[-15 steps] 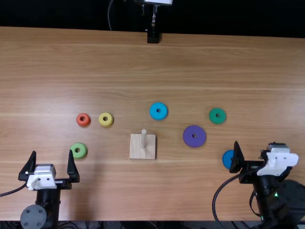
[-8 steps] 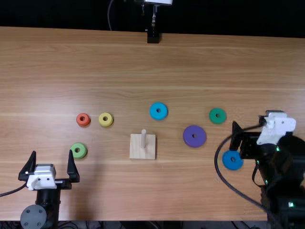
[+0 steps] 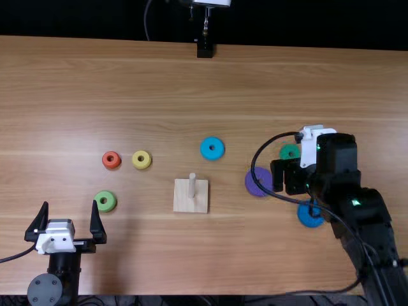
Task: Build the Hanoi tower: stack the rings onto the peg from bottom to top in this color order: purple, dark blue, light blue, dark green, light green, yellow, orange.
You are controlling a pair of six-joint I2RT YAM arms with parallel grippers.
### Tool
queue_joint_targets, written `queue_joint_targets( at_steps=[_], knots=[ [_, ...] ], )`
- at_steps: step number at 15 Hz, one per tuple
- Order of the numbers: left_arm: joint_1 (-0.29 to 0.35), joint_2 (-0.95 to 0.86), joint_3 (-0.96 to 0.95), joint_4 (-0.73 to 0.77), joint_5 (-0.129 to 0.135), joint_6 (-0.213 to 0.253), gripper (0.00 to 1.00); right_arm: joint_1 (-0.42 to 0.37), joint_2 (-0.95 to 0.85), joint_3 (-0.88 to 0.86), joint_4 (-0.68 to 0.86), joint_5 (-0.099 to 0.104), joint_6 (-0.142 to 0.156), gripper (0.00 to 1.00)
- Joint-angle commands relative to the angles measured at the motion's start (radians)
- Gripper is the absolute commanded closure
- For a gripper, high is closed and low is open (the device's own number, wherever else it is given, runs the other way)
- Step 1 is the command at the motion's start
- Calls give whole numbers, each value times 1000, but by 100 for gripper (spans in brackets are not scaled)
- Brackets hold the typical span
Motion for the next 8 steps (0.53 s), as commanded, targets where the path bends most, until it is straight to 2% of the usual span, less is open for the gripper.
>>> queue_joint_targets(
  at_steps=[1, 3, 5, 8],
  knots=[
    [10, -7, -33, -40, 17, 12, 0, 16, 57, 62, 2, -2, 35, 0],
    [10, -7, -33, -40, 17, 12, 0, 31, 111, 64, 5, 0, 39, 0],
    [10, -7, -33, -40, 17, 12, 0, 92, 179, 62, 5, 4, 43, 0],
    [10, -7, -33, -40, 17, 12, 0, 118, 240, 62, 3, 5, 45, 0]
  ],
)
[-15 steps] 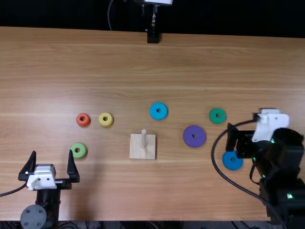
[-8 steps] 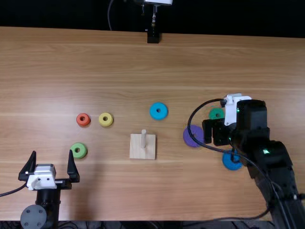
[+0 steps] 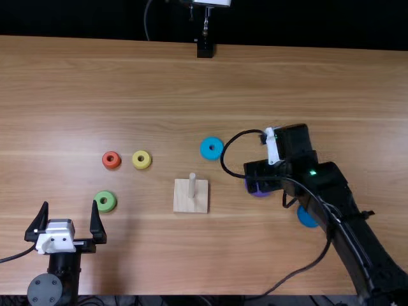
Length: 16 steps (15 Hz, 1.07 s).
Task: Build the Hanoi tower: stack the rings onto the peg from bottom to top in this color order: purple, dark blue, light blue, dark green, light green, yellow, orange.
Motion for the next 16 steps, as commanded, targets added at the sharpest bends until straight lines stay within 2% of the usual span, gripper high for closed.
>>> queue_joint_targets(
  at_steps=[1, 16],
  knots=[
    [10, -7, -33, -40, 17, 12, 0, 10, 19, 32, 4, 8, 11, 0],
    [10, -7, -33, -40, 17, 12, 0, 10, 257, 63, 6, 11, 11, 0]
  ],
)
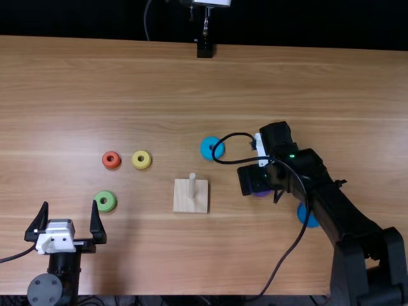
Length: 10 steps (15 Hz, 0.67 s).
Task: Build the Hanoi tower: stack the rings onto the peg from bottom to top in this color order: purple, dark blue, light blue, dark green, light green, yellow, orange.
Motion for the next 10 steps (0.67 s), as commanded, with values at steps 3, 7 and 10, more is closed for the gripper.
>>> queue_joint_targets(
  at_steps=[3, 7, 10],
  knots=[
    [10, -7, -33, -39, 17, 11, 0, 10, 35, 32, 1, 11, 3, 0],
    [10, -7, -33, -39, 17, 11, 0, 10, 78, 46, 12, 11, 3, 0],
    [10, -7, -33, -39, 17, 11, 0, 10, 99, 47, 16, 11, 2, 0]
  ],
)
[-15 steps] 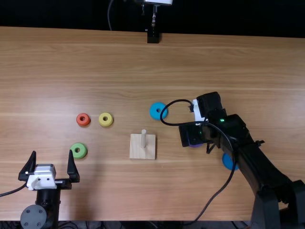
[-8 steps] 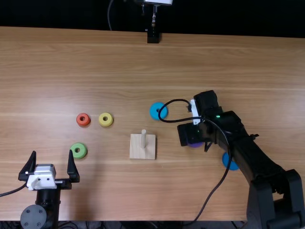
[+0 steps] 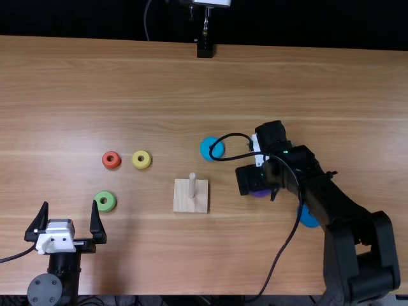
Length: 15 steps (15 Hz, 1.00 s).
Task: Build the Hanoi tower: stack the rings onto the peg from bottom to top in this color order: purple, dark blue, light blue, dark green, light green, yellow, orange.
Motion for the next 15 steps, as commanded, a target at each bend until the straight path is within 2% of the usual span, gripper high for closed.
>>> queue_joint_targets(
  at_steps=[1, 3, 4, 5, 6, 13, 15],
  knots=[
    [10, -7, -33, -39, 17, 11, 0, 10, 12, 34, -4, 5, 3, 0],
    [10, -7, -33, -39, 17, 11, 0, 11, 12, 45, -7, 3, 3, 0],
    [10, -7, -33, -39, 17, 11, 0, 11, 12, 43, -7, 5, 3, 43],
    [10, -7, -33, -39, 17, 11, 0, 11, 12, 36, -9, 3, 3, 96],
    [10, -7, -33, -39, 17, 11, 0, 11, 10, 36, -15, 3, 3, 100],
    [10, -7, -33, -39, 17, 11, 0, 20, -1, 42, -26, -4, 3, 100],
    [10, -7, -33, -39, 17, 11, 0, 62, -7, 56, -77, -3, 5, 100]
  ],
)
